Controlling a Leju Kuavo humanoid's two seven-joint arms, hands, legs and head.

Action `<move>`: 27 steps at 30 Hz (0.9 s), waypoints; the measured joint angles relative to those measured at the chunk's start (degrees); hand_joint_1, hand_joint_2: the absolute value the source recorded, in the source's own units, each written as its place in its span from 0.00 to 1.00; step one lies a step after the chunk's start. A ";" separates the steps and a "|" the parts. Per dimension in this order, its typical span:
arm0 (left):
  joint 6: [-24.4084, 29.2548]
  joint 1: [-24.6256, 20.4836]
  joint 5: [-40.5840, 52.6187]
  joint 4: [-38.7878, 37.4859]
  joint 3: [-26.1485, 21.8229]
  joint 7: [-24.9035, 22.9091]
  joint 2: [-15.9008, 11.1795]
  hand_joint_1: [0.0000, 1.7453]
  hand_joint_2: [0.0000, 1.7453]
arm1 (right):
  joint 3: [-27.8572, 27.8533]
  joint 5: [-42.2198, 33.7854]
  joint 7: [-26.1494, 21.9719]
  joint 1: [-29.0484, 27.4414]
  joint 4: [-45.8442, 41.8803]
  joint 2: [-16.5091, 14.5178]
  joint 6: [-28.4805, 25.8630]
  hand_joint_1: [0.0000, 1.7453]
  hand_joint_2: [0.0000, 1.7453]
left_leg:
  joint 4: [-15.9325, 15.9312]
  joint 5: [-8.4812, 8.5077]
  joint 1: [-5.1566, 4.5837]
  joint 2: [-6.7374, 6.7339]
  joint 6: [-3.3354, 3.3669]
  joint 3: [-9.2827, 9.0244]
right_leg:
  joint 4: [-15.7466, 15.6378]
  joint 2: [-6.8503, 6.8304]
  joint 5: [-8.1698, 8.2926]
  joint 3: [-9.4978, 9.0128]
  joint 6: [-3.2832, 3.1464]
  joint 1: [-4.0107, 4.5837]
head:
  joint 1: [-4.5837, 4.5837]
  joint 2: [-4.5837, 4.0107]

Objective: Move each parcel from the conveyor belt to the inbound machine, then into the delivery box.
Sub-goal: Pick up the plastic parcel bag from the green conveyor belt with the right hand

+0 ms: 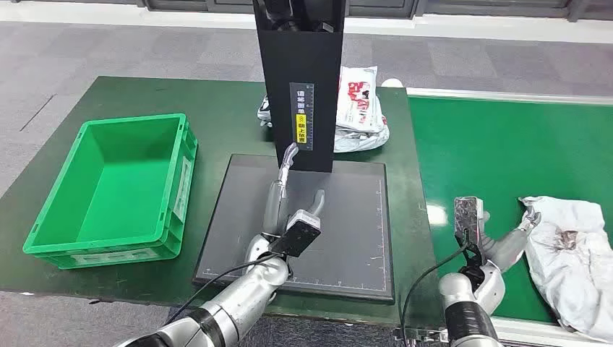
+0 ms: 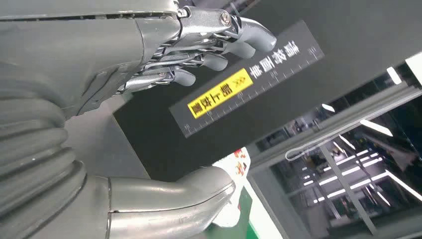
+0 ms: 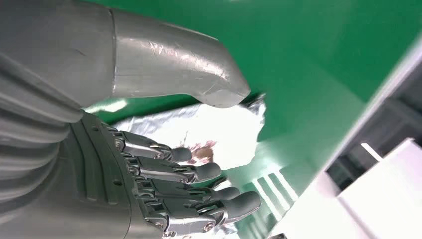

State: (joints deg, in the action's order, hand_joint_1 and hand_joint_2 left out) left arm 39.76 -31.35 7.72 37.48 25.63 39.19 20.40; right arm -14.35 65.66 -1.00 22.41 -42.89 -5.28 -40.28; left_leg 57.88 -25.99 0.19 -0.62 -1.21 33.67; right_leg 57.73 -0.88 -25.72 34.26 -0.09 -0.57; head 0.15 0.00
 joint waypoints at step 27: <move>0.13 0.28 2.48 2.30 -5.22 0.00 -0.62 0.00 1.00 | -9.54 17.20 16.04 2.59 13.51 7.12 0.00 0.00 1.00 | -0.01 0.01 0.01 0.04 0.02 0.04 | 0.00 -0.03 0.00 0.00 0.01 0.00 | 0.00 0.00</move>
State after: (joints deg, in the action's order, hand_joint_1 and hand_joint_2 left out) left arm 39.89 -31.07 10.20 39.78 20.40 39.19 19.78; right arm -23.89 82.86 15.04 25.00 -29.38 1.85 -40.28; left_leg 57.87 -25.98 0.20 -0.59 -1.19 33.71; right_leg 57.73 -0.91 -25.73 34.26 -0.08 -0.57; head 0.15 0.00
